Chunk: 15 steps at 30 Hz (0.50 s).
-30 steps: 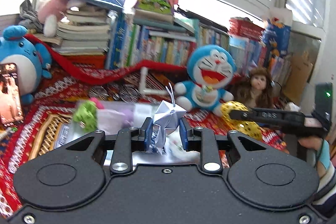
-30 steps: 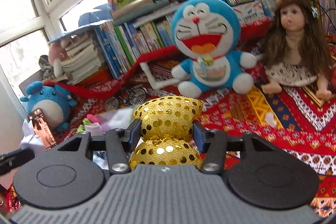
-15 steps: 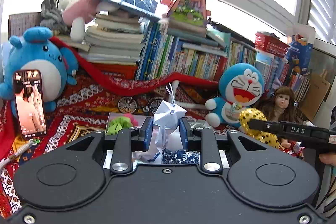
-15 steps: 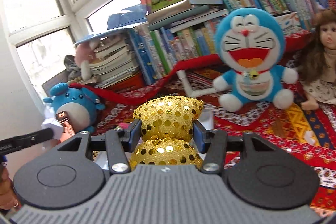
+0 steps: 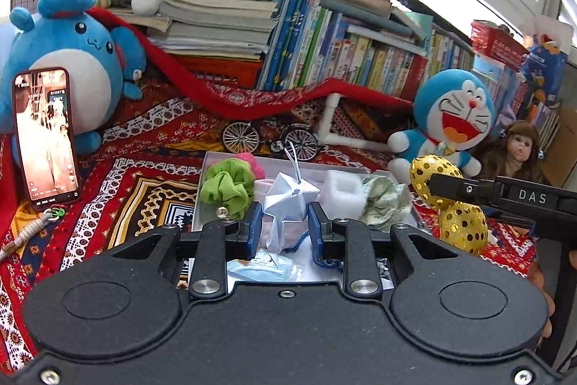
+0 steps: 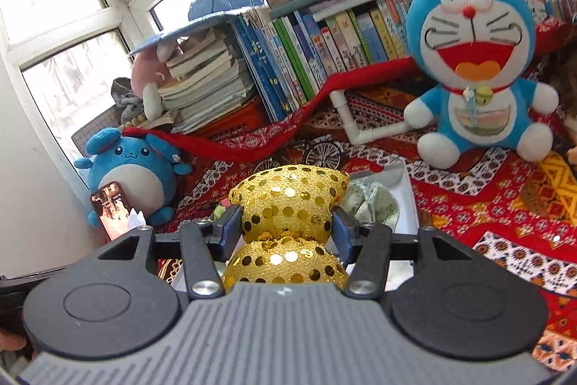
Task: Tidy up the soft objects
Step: 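Carry the paper star and gold sequin bow with both tools over the tray, then lower the star into the tray and open the left tool while the right tool releases the bow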
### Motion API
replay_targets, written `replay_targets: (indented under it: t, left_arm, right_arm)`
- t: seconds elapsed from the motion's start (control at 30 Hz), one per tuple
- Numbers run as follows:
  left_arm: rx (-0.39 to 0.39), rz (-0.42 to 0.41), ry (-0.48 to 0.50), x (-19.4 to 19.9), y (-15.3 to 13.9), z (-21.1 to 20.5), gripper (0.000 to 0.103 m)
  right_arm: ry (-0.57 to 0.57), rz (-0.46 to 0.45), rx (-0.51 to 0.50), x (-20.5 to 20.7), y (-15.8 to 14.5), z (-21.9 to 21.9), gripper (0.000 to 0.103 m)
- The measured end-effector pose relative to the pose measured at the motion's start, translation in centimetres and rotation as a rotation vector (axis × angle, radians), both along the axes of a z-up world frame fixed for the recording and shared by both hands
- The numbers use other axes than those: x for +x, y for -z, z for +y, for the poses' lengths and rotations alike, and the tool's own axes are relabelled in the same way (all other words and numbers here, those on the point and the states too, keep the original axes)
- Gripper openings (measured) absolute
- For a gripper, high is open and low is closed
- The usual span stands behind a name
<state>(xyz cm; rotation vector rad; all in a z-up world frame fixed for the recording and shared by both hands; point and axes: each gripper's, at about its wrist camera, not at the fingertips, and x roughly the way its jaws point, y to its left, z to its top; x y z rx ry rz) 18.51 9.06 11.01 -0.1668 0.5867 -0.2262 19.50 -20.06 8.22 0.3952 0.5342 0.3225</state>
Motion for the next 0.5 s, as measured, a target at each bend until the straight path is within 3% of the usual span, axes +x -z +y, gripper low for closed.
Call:
replay_targets:
  t: [0.5]
  left_arm:
    - [0.033,0.101,-0.017,4.0,4.5,0.5,0.026]
  right_arm:
    - [0.025,0.077,-0.015,2.7,2.6,1.7,0.060]
